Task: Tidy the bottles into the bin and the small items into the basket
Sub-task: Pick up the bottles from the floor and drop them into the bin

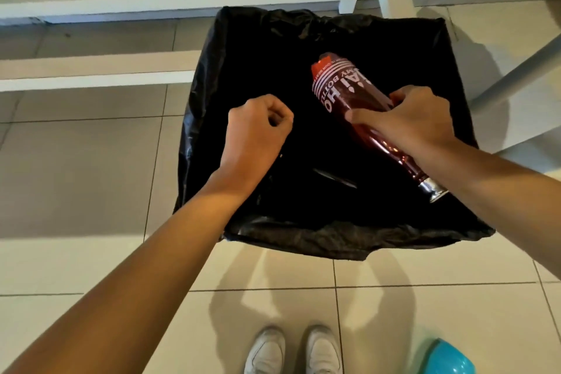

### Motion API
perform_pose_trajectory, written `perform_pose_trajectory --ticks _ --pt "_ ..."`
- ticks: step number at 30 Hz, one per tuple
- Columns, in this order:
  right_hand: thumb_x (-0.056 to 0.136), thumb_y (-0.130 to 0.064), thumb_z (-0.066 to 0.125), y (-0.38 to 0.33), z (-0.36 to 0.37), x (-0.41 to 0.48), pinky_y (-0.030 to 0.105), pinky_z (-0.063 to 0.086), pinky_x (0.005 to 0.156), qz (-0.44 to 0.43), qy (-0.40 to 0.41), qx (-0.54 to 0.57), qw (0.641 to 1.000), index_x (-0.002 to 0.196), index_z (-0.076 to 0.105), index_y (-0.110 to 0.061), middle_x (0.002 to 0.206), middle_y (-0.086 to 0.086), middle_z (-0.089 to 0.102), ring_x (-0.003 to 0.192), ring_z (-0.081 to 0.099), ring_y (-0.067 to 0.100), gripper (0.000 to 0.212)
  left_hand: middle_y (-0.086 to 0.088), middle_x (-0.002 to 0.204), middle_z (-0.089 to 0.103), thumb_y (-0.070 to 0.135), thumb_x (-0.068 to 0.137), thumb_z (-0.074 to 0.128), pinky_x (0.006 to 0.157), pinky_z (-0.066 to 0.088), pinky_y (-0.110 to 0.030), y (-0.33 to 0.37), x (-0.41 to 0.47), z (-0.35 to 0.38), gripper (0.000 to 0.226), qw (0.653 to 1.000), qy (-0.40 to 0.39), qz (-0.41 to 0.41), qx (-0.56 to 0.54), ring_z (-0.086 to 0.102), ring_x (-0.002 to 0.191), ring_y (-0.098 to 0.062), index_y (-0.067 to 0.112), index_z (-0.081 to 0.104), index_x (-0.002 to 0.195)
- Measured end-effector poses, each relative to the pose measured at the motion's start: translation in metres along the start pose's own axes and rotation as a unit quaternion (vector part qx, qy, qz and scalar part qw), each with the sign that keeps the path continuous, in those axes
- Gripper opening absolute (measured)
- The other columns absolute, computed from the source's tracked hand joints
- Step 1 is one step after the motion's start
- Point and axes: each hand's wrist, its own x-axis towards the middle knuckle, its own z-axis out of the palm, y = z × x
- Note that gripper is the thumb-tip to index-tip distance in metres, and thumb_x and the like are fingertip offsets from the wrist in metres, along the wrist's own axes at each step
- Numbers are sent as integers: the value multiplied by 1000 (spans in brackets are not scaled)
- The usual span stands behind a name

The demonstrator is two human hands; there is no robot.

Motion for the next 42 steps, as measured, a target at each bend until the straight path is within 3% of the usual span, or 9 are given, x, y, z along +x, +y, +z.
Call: perform_pose_trajectory --ticks 4,7,10,16,21,25,30,35,42 --pt "60 -66 77 -5 21 -9 34 52 74 -38 -8 -71 997 121 58 -15 113 10 64 102 62 29 81 4 81 63 13 87 64 64 40 -3 -4 -35 -29 7 990 86 74 88 53 64 3 13 70 90" --pt "61 -63 77 -11 40 -18 34 49 74 -71 -20 -106 992 125 55 -18 119 9 61 107 60 29 81 4 77 55 17 84 66 59 35 2 -18 -48 -48 10 976 192 3 107 46 60 4 16 64 93" --pt "65 -59 77 -16 57 -21 38 50 80 -109 -43 -147 982 131 50 -17 126 9 57 114 57 29 83 2 94 51 28 83 67 60 32 3 -35 -49 -59 30 956 263 -91 90 46 71 -8 15 51 105" --pt "69 -58 75 -17 95 -16 36 50 81 -166 -79 -245 952 133 47 -17 131 10 53 116 54 30 82 -11 128 40 43 96 44 91 48 -35 -45 -42 -37 47 976 149 -145 60 50 111 -25 20 41 136" --pt "69 -55 76 -8 123 0 41 50 86 -168 -111 -344 917 136 44 -17 131 11 52 118 53 33 83 -8 123 57 24 100 41 80 44 -18 -58 -41 -33 42 975 201 -72 63 54 98 -12 15 43 141" --pt "73 -52 74 -2 139 16 43 49 89 -156 -132 -383 901 131 48 -14 127 14 55 117 55 35 75 -11 115 59 9 98 43 79 42 -14 -64 -40 -27 41 973 216 -42 62 52 90 -11 9 44 140" --pt "88 -21 66 14 164 32 45 50 90 -116 -166 -386 900 130 49 -9 126 18 55 116 56 36 48 -8 116 57 5 97 45 84 41 -10 -67 -39 -25 42 972 230 -49 28 49 91 -6 10 47 138" --pt "93 -8 55 25 179 39 47 47 92 -85 -149 -351 920 130 49 -4 126 23 53 117 53 41 37 -7 116 57 2 96 46 85 42 -12 -64 -40 -27 44 972 229 -50 19 51 92 -7 10 46 139" --pt "88 0 57 17 168 41 46 51 84 -158 -94 -361 914 119 55 0 117 25 58 109 57 42 31 -11 115 58 1 96 44 85 50 -20 -60 -41 -30 42 974 222 -46 11 58 93 -17 7 46 138"
